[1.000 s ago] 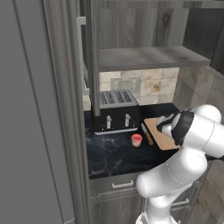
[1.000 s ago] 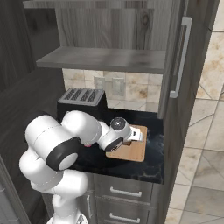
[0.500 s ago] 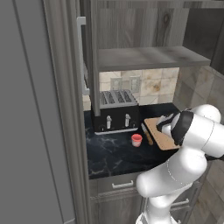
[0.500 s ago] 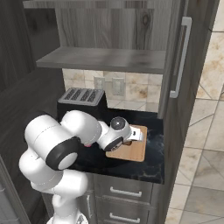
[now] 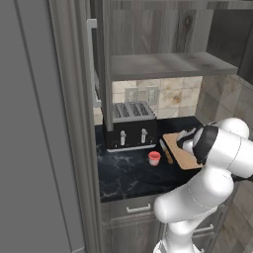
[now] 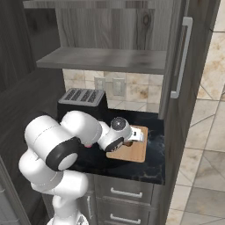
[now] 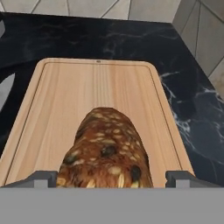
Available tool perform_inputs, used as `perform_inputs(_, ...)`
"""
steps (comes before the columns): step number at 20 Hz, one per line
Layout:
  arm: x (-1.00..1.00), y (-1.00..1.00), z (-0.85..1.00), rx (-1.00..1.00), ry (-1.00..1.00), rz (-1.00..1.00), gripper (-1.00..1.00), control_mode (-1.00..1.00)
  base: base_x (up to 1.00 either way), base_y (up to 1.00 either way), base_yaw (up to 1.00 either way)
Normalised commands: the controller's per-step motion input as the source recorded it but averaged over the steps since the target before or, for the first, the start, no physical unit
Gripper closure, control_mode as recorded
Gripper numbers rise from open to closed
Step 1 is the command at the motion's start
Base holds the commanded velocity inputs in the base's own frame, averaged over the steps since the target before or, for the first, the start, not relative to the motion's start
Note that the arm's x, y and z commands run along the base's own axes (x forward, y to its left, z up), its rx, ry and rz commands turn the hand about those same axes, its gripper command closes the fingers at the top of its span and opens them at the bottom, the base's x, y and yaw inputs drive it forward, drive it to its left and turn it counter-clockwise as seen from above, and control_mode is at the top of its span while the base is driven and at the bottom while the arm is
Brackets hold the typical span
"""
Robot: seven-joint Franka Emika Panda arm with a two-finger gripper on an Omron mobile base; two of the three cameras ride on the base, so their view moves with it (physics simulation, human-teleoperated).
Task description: Pick the bread, place it on the cutting board, pick the jam, place it on the counter, and close the cabinet.
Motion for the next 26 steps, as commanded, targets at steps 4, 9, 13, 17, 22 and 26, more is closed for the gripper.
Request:
perform_inputs(4, -0.04, 0.0, 0.0, 0.0, -0.01, 0.0, -1.0, -1.0, 0.0, 0.0, 0.0)
perform_inputs(9, -0.13, 0.0, 0.11, 0.0, -0.03, 0.0, -1.0, -1.0, 0.0, 0.0, 0.0)
perform_inputs(13, -0.17, 0.0, 0.15, 0.0, 0.0, 0.01, -1.0, -1.0, 0.0, 0.0, 0.0)
perform_inputs(17, -0.13, 0.0, 0.19, 0.0, -0.02, 0.01, -1.0, -1.0, 0.0, 0.0, 0.0)
perform_inputs(22, -0.14, 0.0, 0.16, 0.0, -0.05, 0.01, -1.0, -1.0, 0.0, 0.0, 0.0)
perform_inputs(26, -0.13, 0.0, 0.13, 0.0, -0.08, 0.0, -1.0, -1.0, 0.0, 0.0, 0.0)
